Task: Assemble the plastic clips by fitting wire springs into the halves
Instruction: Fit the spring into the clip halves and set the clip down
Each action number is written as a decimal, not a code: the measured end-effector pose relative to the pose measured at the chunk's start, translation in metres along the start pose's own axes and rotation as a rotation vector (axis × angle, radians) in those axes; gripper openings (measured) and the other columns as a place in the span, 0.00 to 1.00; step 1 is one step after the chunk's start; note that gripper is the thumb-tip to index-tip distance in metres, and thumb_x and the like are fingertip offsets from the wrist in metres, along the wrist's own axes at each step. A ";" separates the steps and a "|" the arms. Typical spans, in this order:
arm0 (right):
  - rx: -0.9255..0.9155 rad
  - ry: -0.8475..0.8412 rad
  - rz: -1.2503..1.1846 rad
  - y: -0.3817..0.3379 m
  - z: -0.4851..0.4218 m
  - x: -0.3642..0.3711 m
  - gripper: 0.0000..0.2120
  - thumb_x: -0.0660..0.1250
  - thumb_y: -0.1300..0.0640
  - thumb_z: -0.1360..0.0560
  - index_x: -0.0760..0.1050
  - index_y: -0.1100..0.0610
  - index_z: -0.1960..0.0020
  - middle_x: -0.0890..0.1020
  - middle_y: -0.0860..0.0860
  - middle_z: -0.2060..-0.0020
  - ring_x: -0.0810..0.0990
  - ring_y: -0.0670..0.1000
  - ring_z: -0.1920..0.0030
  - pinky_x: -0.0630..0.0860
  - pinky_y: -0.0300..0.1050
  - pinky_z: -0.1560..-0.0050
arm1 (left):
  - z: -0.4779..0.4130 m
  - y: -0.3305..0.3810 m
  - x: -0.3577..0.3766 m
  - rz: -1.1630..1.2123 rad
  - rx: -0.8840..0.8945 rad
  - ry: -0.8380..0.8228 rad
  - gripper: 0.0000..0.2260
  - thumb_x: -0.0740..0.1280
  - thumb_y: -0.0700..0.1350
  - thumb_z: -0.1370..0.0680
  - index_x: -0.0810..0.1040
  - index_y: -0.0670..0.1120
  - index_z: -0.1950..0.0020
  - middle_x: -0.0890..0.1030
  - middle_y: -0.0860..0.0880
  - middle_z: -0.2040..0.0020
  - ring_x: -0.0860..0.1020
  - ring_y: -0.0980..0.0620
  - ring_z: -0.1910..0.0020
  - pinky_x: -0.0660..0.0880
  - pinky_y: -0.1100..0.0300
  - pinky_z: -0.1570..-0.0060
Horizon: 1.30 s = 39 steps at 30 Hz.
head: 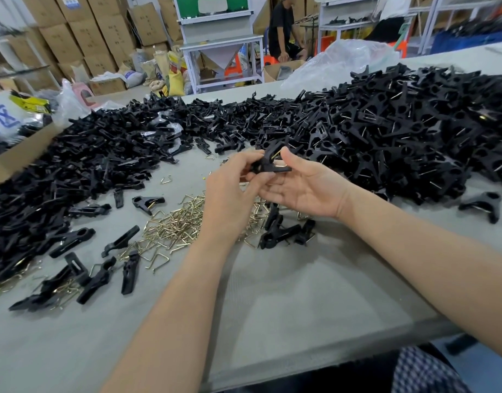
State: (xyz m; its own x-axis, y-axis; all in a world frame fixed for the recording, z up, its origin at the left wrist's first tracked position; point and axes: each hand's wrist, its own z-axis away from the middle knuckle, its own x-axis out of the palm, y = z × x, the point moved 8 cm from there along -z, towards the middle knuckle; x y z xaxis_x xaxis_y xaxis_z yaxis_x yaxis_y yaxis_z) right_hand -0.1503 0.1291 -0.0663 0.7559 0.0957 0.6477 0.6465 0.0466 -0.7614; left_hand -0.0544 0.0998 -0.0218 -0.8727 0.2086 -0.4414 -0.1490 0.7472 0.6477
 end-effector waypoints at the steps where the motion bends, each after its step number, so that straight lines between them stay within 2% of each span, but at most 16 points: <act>1: -0.005 0.002 0.014 0.000 -0.001 0.001 0.17 0.63 0.51 0.28 0.83 0.62 0.52 0.84 0.61 0.53 0.83 0.54 0.49 0.79 0.47 0.45 | 0.000 0.000 0.000 -0.001 -0.001 0.001 0.12 0.71 0.39 0.26 0.79 0.45 0.43 0.82 0.53 0.52 0.78 0.56 0.56 0.76 0.59 0.47; 8: -0.061 0.010 0.057 -0.002 -0.001 0.000 0.14 0.64 0.53 0.28 0.84 0.61 0.53 0.84 0.58 0.56 0.83 0.54 0.50 0.78 0.49 0.42 | 0.000 0.000 0.000 0.039 -0.002 -0.061 0.13 0.73 0.41 0.27 0.80 0.45 0.43 0.83 0.52 0.49 0.80 0.51 0.54 0.77 0.52 0.47; 11: -0.077 0.007 0.088 -0.006 0.001 0.002 0.15 0.64 0.53 0.28 0.80 0.63 0.50 0.84 0.58 0.56 0.84 0.52 0.54 0.79 0.46 0.45 | -0.002 0.006 0.000 0.015 0.065 -0.041 0.14 0.74 0.44 0.28 0.80 0.47 0.43 0.81 0.56 0.52 0.76 0.58 0.58 0.76 0.60 0.50; 13: -0.085 -0.007 0.093 -0.008 0.000 0.004 0.16 0.68 0.53 0.31 0.80 0.63 0.49 0.83 0.59 0.56 0.84 0.51 0.56 0.79 0.46 0.46 | -0.002 0.011 0.001 0.016 0.106 -0.018 0.14 0.74 0.44 0.28 0.80 0.49 0.43 0.79 0.60 0.53 0.74 0.63 0.59 0.73 0.68 0.53; 17: -0.093 -0.034 0.207 -0.008 -0.001 0.008 0.26 0.76 0.52 0.37 0.76 0.65 0.45 0.83 0.59 0.55 0.82 0.53 0.52 0.77 0.47 0.43 | -0.001 0.011 -0.002 0.022 0.128 0.002 0.12 0.74 0.43 0.28 0.82 0.47 0.45 0.81 0.55 0.53 0.75 0.60 0.59 0.73 0.67 0.54; 20: -0.111 -0.009 0.259 -0.009 -0.001 0.007 0.20 0.70 0.56 0.33 0.76 0.66 0.46 0.84 0.58 0.55 0.83 0.53 0.52 0.78 0.46 0.45 | 0.001 0.011 -0.006 0.014 0.151 0.002 0.13 0.75 0.42 0.29 0.82 0.44 0.45 0.82 0.54 0.52 0.78 0.56 0.56 0.74 0.67 0.52; 23: -0.130 0.002 0.273 -0.008 -0.001 0.006 0.15 0.65 0.59 0.28 0.76 0.66 0.45 0.83 0.58 0.54 0.82 0.53 0.52 0.78 0.47 0.44 | 0.002 0.012 -0.006 -0.027 0.159 -0.005 0.15 0.75 0.41 0.29 0.82 0.42 0.43 0.80 0.54 0.49 0.78 0.58 0.51 0.73 0.69 0.47; 26: -0.125 -0.011 0.241 -0.007 -0.003 0.006 0.15 0.66 0.57 0.27 0.77 0.65 0.44 0.83 0.58 0.53 0.82 0.52 0.51 0.78 0.45 0.44 | 0.000 0.012 -0.004 -0.012 0.146 0.005 0.15 0.74 0.40 0.28 0.81 0.43 0.42 0.80 0.55 0.49 0.77 0.61 0.50 0.72 0.70 0.46; 29: -0.108 0.012 0.232 -0.008 -0.005 0.003 0.15 0.68 0.52 0.29 0.81 0.61 0.48 0.84 0.59 0.54 0.83 0.52 0.51 0.79 0.44 0.47 | -0.003 0.009 -0.003 0.016 0.090 0.013 0.14 0.72 0.40 0.27 0.81 0.45 0.42 0.80 0.56 0.51 0.77 0.60 0.52 0.74 0.67 0.48; 31: -0.093 0.110 0.334 -0.009 -0.007 -0.006 0.16 0.69 0.48 0.29 0.80 0.61 0.49 0.83 0.59 0.56 0.83 0.53 0.54 0.80 0.44 0.52 | -0.002 0.002 0.000 0.018 0.030 -0.011 0.13 0.72 0.41 0.26 0.81 0.47 0.42 0.80 0.58 0.53 0.78 0.59 0.55 0.76 0.64 0.50; 33: -0.150 0.213 0.556 -0.018 -0.006 -0.014 0.17 0.68 0.45 0.29 0.78 0.58 0.50 0.84 0.55 0.60 0.83 0.53 0.59 0.80 0.44 0.56 | -0.002 -0.006 0.001 0.037 -0.032 -0.045 0.12 0.71 0.42 0.25 0.80 0.48 0.42 0.82 0.57 0.52 0.80 0.58 0.57 0.77 0.64 0.52; 36: -0.268 0.224 0.844 -0.031 -0.001 -0.012 0.18 0.69 0.43 0.31 0.74 0.50 0.45 0.84 0.51 0.61 0.83 0.52 0.61 0.80 0.45 0.57 | -0.003 -0.012 -0.002 0.036 -0.073 -0.070 0.10 0.71 0.43 0.24 0.81 0.51 0.44 0.84 0.55 0.52 0.79 0.62 0.58 0.74 0.69 0.56; 37: -0.301 0.215 0.928 -0.034 0.001 -0.009 0.18 0.70 0.44 0.31 0.74 0.48 0.44 0.85 0.51 0.61 0.84 0.51 0.61 0.81 0.45 0.57 | -0.004 -0.013 -0.003 0.032 -0.082 -0.074 0.09 0.70 0.43 0.24 0.81 0.53 0.45 0.84 0.56 0.55 0.79 0.62 0.60 0.74 0.68 0.57; 39: -0.360 0.223 1.063 -0.042 0.005 -0.005 0.14 0.73 0.46 0.32 0.76 0.44 0.48 0.85 0.48 0.61 0.84 0.47 0.61 0.79 0.42 0.57 | -0.004 -0.015 -0.004 0.036 -0.112 -0.105 0.09 0.70 0.44 0.24 0.80 0.56 0.48 0.84 0.53 0.58 0.81 0.57 0.61 0.78 0.58 0.56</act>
State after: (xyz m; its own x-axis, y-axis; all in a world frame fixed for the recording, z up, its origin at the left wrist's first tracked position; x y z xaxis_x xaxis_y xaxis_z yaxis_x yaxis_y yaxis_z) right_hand -0.1818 0.1314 -0.0383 0.9163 -0.2638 -0.3014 -0.3655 -0.2433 -0.8984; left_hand -0.0505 0.0855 -0.0276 -0.8258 0.3035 -0.4753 -0.1742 0.6642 0.7269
